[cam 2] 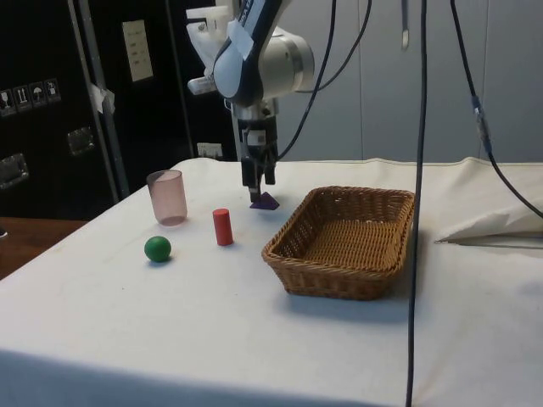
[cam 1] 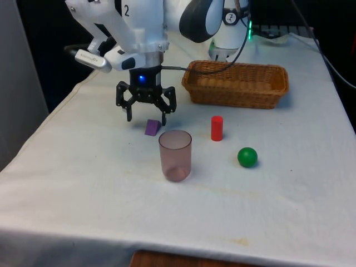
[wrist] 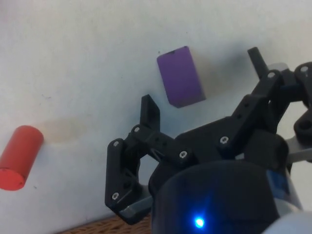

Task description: Pick up the triangular block and place it into the basket.

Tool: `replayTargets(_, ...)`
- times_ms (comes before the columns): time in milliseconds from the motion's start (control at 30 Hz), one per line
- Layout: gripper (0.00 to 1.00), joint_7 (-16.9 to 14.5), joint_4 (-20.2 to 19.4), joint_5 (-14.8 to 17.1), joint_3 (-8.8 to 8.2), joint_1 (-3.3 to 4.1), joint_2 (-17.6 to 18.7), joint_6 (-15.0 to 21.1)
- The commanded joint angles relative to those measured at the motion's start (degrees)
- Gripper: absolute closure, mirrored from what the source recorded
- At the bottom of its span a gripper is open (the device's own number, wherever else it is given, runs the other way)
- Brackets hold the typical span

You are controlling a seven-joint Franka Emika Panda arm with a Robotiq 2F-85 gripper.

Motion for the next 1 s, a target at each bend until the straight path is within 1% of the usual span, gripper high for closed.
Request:
replayTargets(0, 0.0, -0.57, 0.4, 0.4, 0.4, -0.52, 0.29, 0.11)
replayTargets(33, 0.0, -0.57, 0.52, 0.4, 0.4, -0.52, 0.4, 0.11)
replayTargets(67, 0.07, -0.57, 0.69, 0.4, 0.34, -0.57, 0.57, 0.11)
replayTargets(167, 0.23, -0.57, 0.8, 0.4, 0.34, -0.57, 0.74, 0.11)
replayTargets(200, 0.29, -0.06, 0.52, 0.0, -0.11, -0.11, 0.63, 0.0)
replayTargets(233, 0.29, -0.57, 0.8, 0.4, 0.34, -0.57, 0.74, 0.11)
replayTargets(300, 0.38, -0.57, 0.8, 0.4, 0.34, -0.57, 0.8, 0.11)
replayTargets(333, 0.46, -0.57, 0.86, 0.4, 0.34, -0.63, 0.8, 0.11)
replayTargets(367, 0.56, -0.57, 0.86, 0.4, 0.34, -0.63, 0.8, 0.11)
replayTargets(433, 0.65, -0.57, 0.86, 0.4, 0.34, -0.63, 0.86, 0.11)
replayTargets(467, 0.67, -0.57, 0.86, 0.4, 0.34, -0.63, 0.86, 0.11)
replayTargets(500, 0.67, -0.06, 0.57, 0.0, -0.11, -0.11, 0.69, 0.0)
replayTargets(533, 0.67, -0.57, 0.92, 0.4, 0.34, -0.63, 0.86, 0.11)
replayTargets(600, 0.67, -0.57, 0.92, 0.4, 0.34, -0.63, 0.86, 0.11)
replayTargets(633, 0.67, -0.46, 0.86, 0.23, 0.17, -0.46, 0.69, -0.06)
replayTargets(667, 0.67, 0.0, 0.8, -0.34, -0.52, 0.06, -0.06, -0.63)
replayTargets(733, 0.67, 0.29, 0.8, -0.69, -1.03, 0.52, -0.69, -1.09)
replayTargets(767, 0.67, -0.06, 1.15, 0.0, -0.46, 0.06, 0.17, -0.4)
replayTargets(800, 0.67, 0.34, 0.8, -0.8, -1.26, 0.69, -0.97, -1.32)
replayTargets(933, 0.67, 0.69, 0.74, -1.43, -1.83, 1.15, -2.41, -2.18)
replayTargets(967, 0.67, 1.03, 0.74, -2.01, -2.06, 1.32, -3.09, -2.69)
